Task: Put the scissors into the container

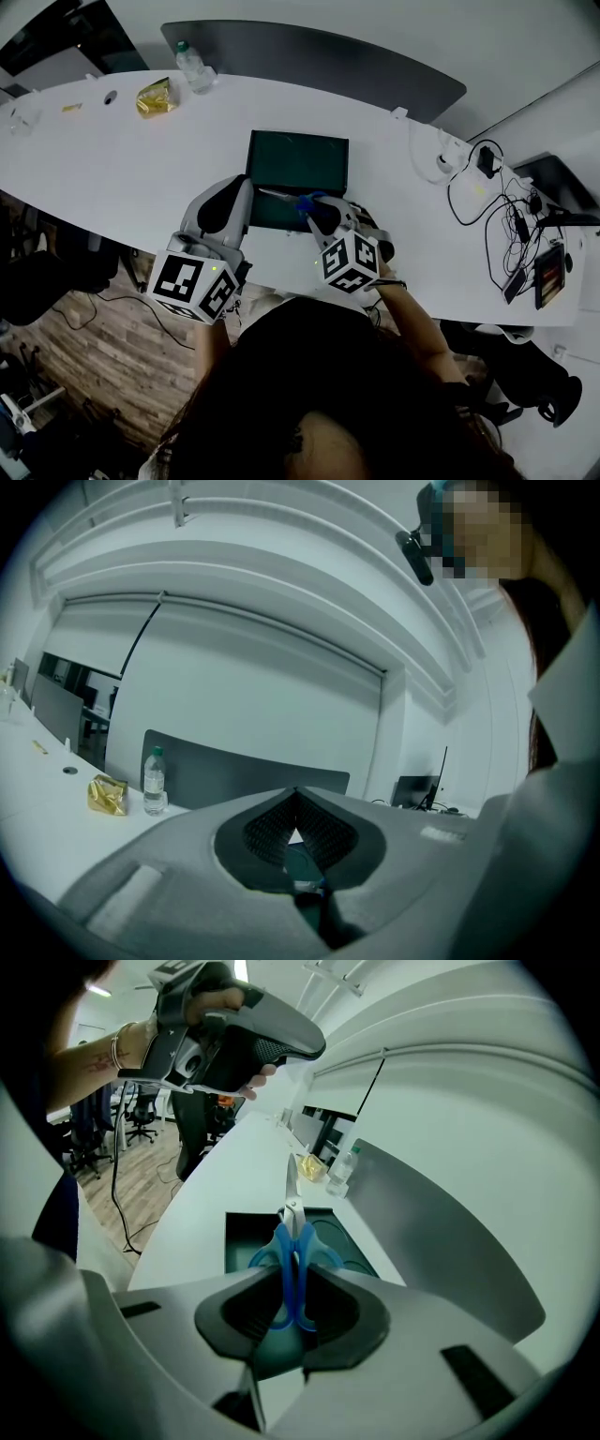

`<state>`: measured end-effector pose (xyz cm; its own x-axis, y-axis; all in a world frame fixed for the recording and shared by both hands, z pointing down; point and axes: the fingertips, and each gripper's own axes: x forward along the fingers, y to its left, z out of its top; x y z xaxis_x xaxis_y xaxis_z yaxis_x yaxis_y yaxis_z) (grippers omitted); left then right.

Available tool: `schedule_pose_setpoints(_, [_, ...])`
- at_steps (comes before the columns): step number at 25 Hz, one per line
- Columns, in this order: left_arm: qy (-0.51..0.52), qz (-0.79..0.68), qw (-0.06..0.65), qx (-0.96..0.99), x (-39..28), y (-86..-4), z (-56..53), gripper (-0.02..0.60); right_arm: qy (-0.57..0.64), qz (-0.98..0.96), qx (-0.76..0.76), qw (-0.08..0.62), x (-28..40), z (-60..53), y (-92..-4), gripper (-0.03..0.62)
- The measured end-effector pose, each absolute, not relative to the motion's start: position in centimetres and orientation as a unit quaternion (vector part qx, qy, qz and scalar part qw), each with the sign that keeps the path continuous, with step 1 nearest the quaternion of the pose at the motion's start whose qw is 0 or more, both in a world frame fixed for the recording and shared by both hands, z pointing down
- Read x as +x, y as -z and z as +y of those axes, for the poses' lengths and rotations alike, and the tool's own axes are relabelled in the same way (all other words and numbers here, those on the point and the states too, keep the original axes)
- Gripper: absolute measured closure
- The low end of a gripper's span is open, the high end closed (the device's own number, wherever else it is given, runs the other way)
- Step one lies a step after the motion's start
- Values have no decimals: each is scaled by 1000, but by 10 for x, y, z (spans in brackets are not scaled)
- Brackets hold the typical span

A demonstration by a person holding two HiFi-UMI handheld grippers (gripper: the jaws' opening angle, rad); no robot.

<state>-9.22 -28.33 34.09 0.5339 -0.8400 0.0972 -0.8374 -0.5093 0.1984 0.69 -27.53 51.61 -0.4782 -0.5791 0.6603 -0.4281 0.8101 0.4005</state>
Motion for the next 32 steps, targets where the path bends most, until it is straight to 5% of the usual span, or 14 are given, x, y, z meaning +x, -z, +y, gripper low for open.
schedule_pose_setpoints(32, [-23, -486, 142, 862, -80, -370, -305, 570, 33, -826, 225, 515, 4, -293, -601, 505])
